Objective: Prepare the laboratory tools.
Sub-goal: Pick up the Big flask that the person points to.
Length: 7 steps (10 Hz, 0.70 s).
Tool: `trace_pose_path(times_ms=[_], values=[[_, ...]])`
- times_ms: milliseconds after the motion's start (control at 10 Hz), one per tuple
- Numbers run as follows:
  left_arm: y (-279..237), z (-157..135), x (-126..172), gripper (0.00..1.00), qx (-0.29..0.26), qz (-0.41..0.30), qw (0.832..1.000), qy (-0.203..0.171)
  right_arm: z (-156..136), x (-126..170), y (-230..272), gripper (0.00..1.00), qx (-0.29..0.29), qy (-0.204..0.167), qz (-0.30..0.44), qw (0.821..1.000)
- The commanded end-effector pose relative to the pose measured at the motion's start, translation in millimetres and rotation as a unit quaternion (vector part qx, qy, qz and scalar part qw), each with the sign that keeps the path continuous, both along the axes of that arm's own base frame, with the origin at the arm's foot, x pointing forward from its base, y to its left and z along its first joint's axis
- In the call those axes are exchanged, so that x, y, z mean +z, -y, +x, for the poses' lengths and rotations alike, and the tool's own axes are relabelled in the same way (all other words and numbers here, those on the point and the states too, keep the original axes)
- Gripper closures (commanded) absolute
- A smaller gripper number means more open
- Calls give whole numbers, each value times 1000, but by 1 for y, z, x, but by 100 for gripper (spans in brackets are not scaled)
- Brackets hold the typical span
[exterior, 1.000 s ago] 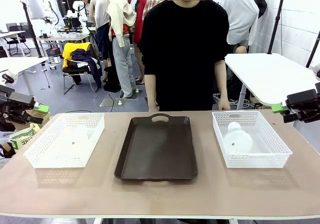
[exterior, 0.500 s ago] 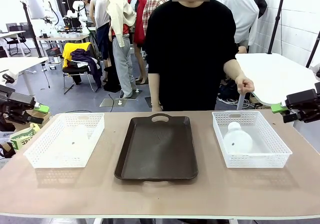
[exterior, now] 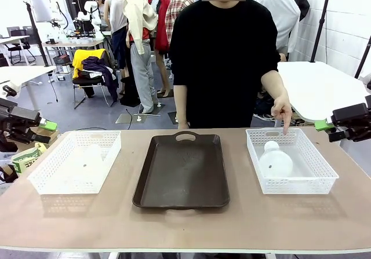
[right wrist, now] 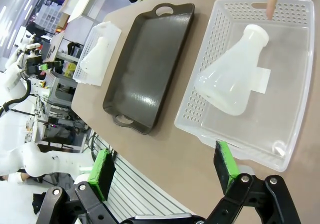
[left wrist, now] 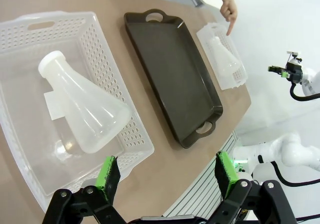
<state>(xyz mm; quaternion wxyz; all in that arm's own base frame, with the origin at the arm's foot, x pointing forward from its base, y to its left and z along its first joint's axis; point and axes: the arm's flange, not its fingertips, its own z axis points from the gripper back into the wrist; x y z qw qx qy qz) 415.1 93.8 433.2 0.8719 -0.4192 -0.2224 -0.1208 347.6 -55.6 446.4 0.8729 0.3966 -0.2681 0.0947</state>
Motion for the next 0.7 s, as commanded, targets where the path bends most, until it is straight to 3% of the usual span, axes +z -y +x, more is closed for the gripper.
trace_pose_path(times_ms=[0,600], values=[[-1,0,0,0,-1,-7,1000,2,6,-1,0,0,6,12,11,1000],[-1,0,0,0,-1,-7,1000,2,6,-1,0,0,6,12,11,1000]])
